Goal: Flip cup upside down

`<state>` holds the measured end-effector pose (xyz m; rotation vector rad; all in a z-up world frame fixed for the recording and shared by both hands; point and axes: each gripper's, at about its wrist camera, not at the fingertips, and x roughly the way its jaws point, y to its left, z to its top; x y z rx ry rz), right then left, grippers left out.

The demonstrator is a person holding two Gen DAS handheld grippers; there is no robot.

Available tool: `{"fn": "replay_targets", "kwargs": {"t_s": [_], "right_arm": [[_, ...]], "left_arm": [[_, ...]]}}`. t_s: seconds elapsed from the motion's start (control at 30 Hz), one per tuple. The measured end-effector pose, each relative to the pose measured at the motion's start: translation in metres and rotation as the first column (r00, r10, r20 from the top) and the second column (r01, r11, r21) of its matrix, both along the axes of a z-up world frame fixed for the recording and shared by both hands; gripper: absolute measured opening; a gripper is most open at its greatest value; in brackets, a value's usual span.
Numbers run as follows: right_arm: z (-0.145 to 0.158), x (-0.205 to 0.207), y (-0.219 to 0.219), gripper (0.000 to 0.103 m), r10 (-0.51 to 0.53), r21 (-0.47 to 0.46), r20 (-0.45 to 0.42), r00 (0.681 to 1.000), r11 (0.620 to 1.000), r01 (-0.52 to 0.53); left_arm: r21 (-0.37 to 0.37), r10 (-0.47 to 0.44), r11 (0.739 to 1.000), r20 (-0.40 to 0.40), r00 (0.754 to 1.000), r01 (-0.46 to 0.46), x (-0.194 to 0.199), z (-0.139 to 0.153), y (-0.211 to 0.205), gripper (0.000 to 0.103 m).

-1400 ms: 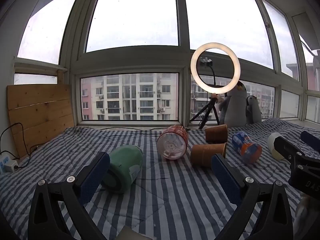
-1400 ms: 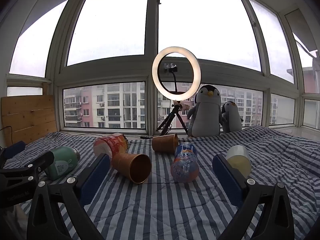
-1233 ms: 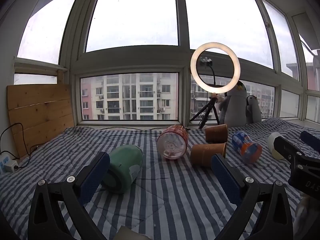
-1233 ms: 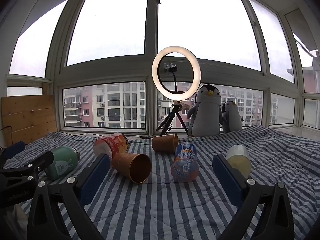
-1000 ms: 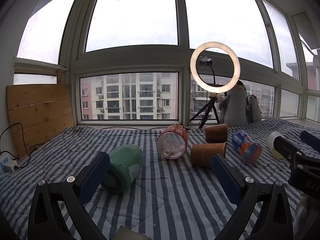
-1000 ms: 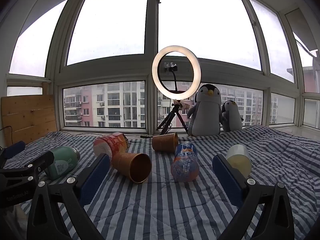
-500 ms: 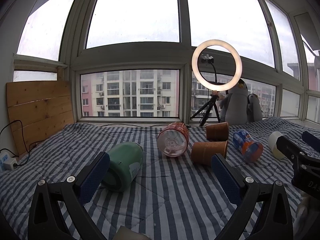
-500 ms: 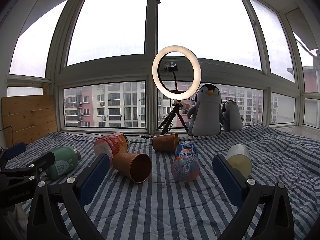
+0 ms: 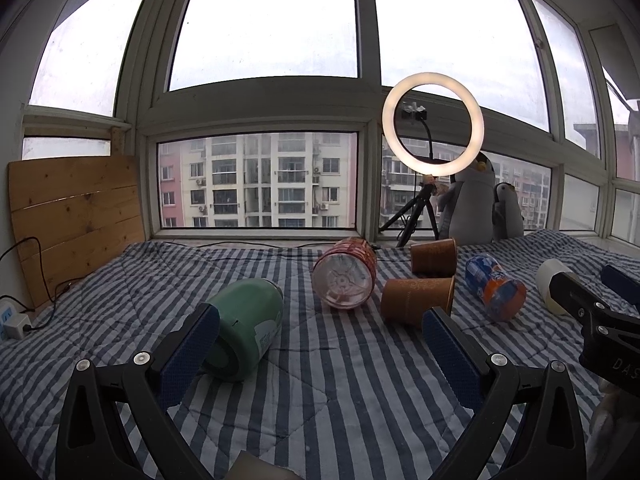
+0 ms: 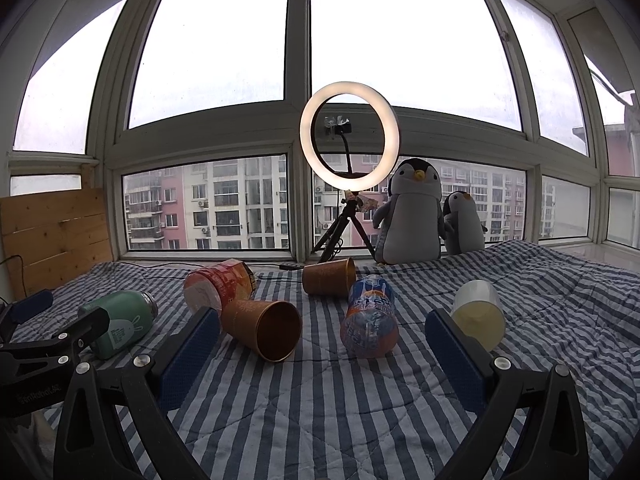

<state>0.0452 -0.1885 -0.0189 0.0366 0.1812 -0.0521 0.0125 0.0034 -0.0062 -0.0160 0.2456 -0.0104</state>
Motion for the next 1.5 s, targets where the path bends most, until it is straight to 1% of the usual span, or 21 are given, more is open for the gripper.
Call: {"fn": "replay_targets", "kwargs": {"t_s": [0.13,0.47,0.67,1.2,1.3,1.4,1.5], "right_arm": [[0.0,-0.001,0.0,0.101,-0.008,-0.001,-0.001,1.0,1.0,0.008],[0.001,-0.001,0.001,0.101,-0.003,-0.005,0.001,1.0,1.0,0.003],[0.002,-0.002,0.004,0.101,0.0,-0.01,0.006,1.0,1.0,0.0],[0.004,-0.005,0.002,0.101,-0.004,-0.005,0.01,1.0,1.0,0.004],[0.004,-0.002,0.0,0.101,-0.003,0.0,0.003,1.0,1.0,0.003],[0.003,0.003,-0.002,0.101,0.007,0.01,-0.022,1.0,1.0,-0.007],[0.003,0.006,-0.006,0.101,0.014,0.028,-0.043,0.999,1.0,-0.013]], "left_arm": [[-0.012,0.01,1.0,0.005,1.0,-0.01,-0.001,0.001,0.003,0.103],[-0.014,0.014,1.0,-0.002,1.0,-0.014,0.0,0.002,0.004,0.103],[0.002,0.012,1.0,0.003,1.0,-0.012,-0.001,0.003,0.0,0.103],[-0.002,0.012,1.0,-0.003,1.0,-0.012,0.001,0.001,0.001,0.103],[-0.007,0.009,1.0,-0.014,1.0,-0.01,0.003,0.001,0.002,0.103],[-0.008,0.006,1.0,-0.034,0.999,-0.006,0.007,0.0,0.002,0.103],[0.005,0.003,1.0,-0.054,0.999,-0.003,0.012,-0.001,0.0,0.103]]}}
